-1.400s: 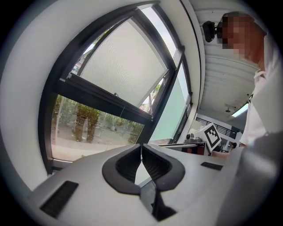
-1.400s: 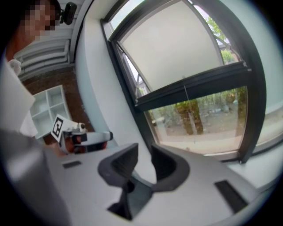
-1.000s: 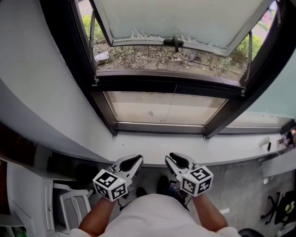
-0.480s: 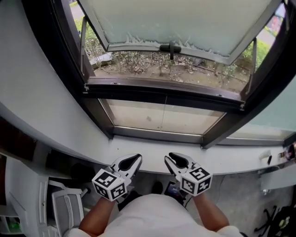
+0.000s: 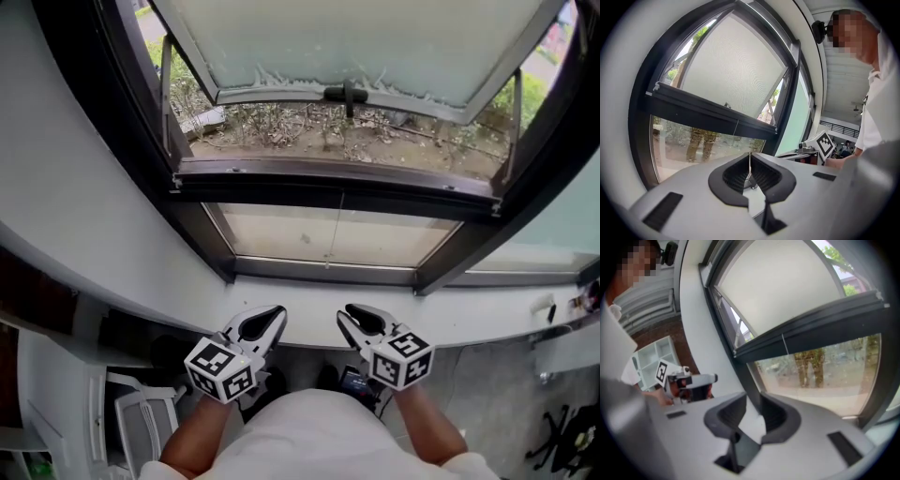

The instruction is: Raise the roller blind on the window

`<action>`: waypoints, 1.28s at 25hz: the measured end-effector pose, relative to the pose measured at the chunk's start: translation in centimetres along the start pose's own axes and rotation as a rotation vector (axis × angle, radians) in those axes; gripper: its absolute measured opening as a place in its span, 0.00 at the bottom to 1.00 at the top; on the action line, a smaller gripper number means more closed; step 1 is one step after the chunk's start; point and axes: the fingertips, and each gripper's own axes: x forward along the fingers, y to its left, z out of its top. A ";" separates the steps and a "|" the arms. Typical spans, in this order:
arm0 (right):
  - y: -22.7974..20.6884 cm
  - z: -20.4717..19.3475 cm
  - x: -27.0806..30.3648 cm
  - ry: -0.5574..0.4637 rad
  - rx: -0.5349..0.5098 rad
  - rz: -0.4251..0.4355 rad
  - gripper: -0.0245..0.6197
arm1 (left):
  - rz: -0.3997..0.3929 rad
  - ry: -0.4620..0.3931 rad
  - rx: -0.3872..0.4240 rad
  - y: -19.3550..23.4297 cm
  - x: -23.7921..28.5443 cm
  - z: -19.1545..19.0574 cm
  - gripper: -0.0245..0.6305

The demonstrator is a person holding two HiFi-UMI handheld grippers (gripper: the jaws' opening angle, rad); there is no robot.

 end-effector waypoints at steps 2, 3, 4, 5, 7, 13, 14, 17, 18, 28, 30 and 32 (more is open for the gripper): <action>0.7 0.0 0.6 -0.010 0.018 -0.015 0.17 | -0.006 0.013 0.001 0.9 -0.8 0.1 0.08; 1.1 0.0 0.8 -0.015 0.026 -0.021 0.17 | -0.009 0.019 0.003 1.4 -1.2 0.1 0.08; 1.4 0.0 1.0 -0.019 0.032 -0.027 0.17 | -0.012 0.023 0.005 1.8 -1.6 0.2 0.08; 1.7 0.0 1.2 -0.022 0.036 -0.034 0.17 | -0.015 0.024 0.008 2.2 -1.8 0.4 0.08; 2.1 -0.2 1.5 -0.024 0.044 -0.046 0.17 | -0.024 0.023 0.009 2.7 -2.2 0.7 0.08; 2.8 -0.6 1.6 -0.029 0.053 -0.091 0.17 | -0.064 0.040 0.000 3.3 -2.6 0.2 0.08; 2.7 -0.6 1.5 -0.029 0.054 -0.098 0.17 | -0.069 0.041 0.000 3.3 -2.6 0.2 0.08; 2.6 -0.9 1.4 -0.026 0.059 -0.116 0.17 | -0.080 0.041 0.002 3.5 -2.5 0.2 0.08; 2.6 -1.0 1.4 -0.026 0.062 -0.120 0.17 | -0.081 0.042 0.000 3.6 -2.5 0.2 0.08; 1.8 -0.1 1.4 -0.013 0.018 -0.137 0.17 | -0.095 0.052 0.049 3.9 -1.2 0.5 0.08; 1.4 0.9 1.5 -0.013 -0.017 -0.139 0.17 | -0.095 0.060 0.085 4.1 -0.6 0.9 0.08; 1.1 2.0 1.7 -0.017 -0.056 -0.143 0.17 | -0.089 0.062 0.114 4.3 0.0 1.5 0.08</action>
